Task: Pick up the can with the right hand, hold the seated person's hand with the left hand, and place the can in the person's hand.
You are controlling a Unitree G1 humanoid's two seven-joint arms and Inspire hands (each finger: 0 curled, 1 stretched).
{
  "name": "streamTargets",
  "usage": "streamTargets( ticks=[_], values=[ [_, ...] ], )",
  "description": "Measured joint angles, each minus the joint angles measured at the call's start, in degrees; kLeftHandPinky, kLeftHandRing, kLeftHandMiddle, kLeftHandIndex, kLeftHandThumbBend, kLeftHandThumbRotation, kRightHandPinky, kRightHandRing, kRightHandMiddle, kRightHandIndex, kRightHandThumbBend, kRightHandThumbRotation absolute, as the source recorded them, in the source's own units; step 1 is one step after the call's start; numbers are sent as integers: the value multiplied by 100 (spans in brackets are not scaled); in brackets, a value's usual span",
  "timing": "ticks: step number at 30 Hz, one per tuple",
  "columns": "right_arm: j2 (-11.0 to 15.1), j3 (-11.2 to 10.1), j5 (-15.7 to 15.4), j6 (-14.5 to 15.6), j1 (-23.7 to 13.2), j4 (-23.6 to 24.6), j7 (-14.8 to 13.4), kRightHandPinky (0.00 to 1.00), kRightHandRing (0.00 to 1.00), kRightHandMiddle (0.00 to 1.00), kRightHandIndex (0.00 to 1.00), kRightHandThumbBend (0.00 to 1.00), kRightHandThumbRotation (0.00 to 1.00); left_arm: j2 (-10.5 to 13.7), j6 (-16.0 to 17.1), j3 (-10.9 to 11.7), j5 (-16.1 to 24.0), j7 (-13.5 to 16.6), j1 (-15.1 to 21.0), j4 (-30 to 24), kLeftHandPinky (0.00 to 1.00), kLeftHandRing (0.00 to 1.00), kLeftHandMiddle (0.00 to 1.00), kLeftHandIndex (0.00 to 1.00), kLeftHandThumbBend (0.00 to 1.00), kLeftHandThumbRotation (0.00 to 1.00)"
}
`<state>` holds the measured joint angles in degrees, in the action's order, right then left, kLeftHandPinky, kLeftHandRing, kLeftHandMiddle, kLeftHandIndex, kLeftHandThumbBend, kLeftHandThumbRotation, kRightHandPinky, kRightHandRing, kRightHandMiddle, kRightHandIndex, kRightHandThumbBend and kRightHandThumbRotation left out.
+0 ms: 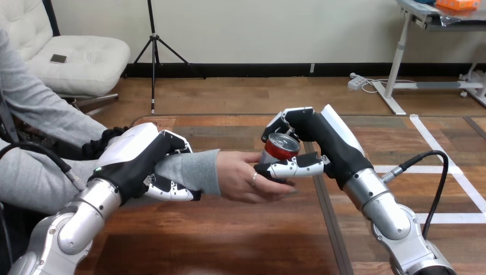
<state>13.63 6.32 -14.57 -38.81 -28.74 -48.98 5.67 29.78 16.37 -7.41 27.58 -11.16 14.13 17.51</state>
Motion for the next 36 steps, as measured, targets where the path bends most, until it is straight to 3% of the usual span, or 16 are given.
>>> streamTargets(
  ticks=[36],
  values=[
    [-41, 35, 150, 10, 0, 129, 92, 35, 39, 43, 44, 75, 0, 28, -44, 0, 0, 0, -1, 7, 21, 27, 36, 42, 53, 0]
  ],
)
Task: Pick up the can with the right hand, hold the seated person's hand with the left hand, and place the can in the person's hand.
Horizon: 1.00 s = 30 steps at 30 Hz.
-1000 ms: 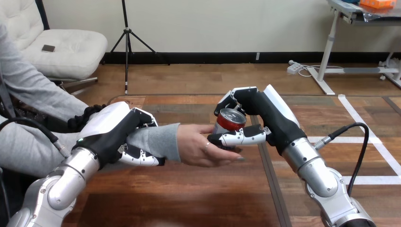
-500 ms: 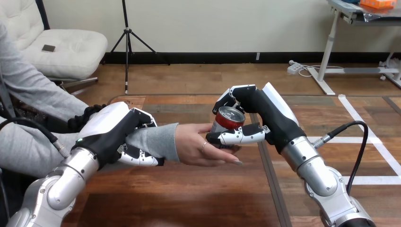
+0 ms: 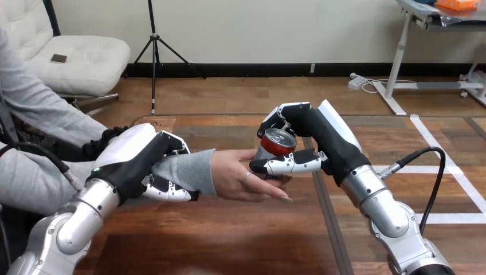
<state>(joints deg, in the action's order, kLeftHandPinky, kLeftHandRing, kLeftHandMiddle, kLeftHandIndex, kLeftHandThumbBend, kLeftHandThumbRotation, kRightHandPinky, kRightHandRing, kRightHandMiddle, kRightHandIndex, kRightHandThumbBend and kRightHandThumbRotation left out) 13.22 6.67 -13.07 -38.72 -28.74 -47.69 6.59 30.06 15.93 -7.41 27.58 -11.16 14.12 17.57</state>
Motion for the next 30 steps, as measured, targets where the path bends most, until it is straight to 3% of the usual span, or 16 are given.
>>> streamTargets(
  ticks=[9, 30],
  values=[
    [-33, -11, 163, 165, 0, 43, 124, 34, 40, 43, 45, 75, 2, 3, 0, 0, 0, 0, 0, 0, 22, 28, 37, 43, 53, 0],
    [-34, -19, 207, 476, 0, 241, 242, 35, 41, 44, 47, 75, 42, 8, 0, 0, 0, 0, -1, 0, 22, 28, 37, 42, 53, 0]
  ],
)
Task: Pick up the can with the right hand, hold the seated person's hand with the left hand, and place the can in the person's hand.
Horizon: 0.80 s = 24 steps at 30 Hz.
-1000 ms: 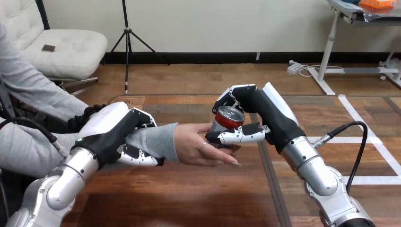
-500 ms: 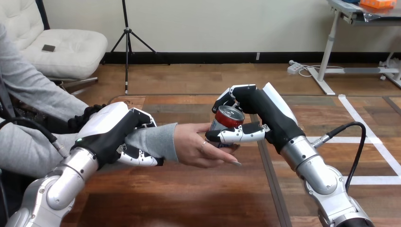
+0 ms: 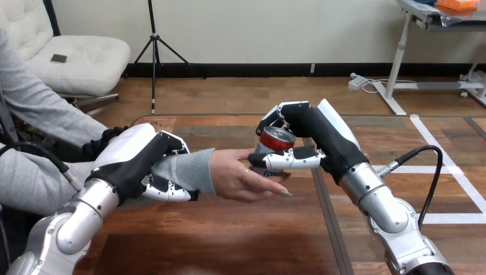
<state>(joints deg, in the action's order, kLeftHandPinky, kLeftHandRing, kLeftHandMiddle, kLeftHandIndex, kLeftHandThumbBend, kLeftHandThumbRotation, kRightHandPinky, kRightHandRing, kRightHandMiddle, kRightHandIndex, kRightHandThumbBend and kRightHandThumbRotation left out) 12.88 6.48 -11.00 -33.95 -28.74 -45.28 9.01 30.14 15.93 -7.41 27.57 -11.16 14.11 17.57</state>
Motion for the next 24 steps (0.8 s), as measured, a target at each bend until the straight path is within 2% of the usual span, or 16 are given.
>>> streamTargets(
  ticks=[16, 24],
  values=[
    [-43, 4, 3, 34, 0, 11, 60, 38, 42, 45, 46, 81, 73, -6, -4, -1, 0, 0, 0, -1, 23, 29, 38, 43, 52, 0],
    [-52, 4, 1, -21, 0, 10, 66, 37, 42, 45, 47, 81, 84, -6, -9, -1, 0, 0, -3, 0, 23, 28, 37, 43, 53, 0]
  ],
)
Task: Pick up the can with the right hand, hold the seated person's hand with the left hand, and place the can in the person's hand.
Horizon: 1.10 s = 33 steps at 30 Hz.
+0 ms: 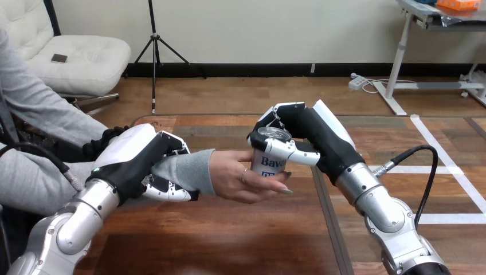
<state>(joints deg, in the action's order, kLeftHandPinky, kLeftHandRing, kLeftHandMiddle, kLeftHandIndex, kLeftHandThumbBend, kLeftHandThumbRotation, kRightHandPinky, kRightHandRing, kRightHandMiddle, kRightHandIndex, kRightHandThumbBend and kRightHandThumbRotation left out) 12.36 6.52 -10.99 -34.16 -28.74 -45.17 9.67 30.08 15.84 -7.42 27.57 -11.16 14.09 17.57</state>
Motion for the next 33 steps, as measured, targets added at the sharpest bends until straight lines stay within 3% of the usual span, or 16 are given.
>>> streamTargets(
  ticks=[9, 18, 24, 33],
  values=[
    [10, -12, 21, -169, 0, 0, 32, 38, 43, 46, 48, 81, 95, 1, 0, 0, 0, 0, 0, 0, 21, 27, 36, 43, 53, 0],
    [23, -16, 119, -212, 0, 0, 136, 45, 48, 51, 53, 95, 100, 3, 0, 0, 1, 0, -3, 0, 22, 28, 37, 43, 54, 0],
    [33, -25, 220, -210, 0, 1, 266, 49, 51, 54, 56, 99, 100, 2, -22, 0, -3, 0, -6, 0, 23, 29, 38, 44, 56, 0],
    [46, -47, 464, -102, 9, 60, 568, 51, 57, 60, 61, 100, 100, 4, -75, 2, -7, 0, -9, -1, 35, 45, 52, 54, 64, 0]
  ],
)
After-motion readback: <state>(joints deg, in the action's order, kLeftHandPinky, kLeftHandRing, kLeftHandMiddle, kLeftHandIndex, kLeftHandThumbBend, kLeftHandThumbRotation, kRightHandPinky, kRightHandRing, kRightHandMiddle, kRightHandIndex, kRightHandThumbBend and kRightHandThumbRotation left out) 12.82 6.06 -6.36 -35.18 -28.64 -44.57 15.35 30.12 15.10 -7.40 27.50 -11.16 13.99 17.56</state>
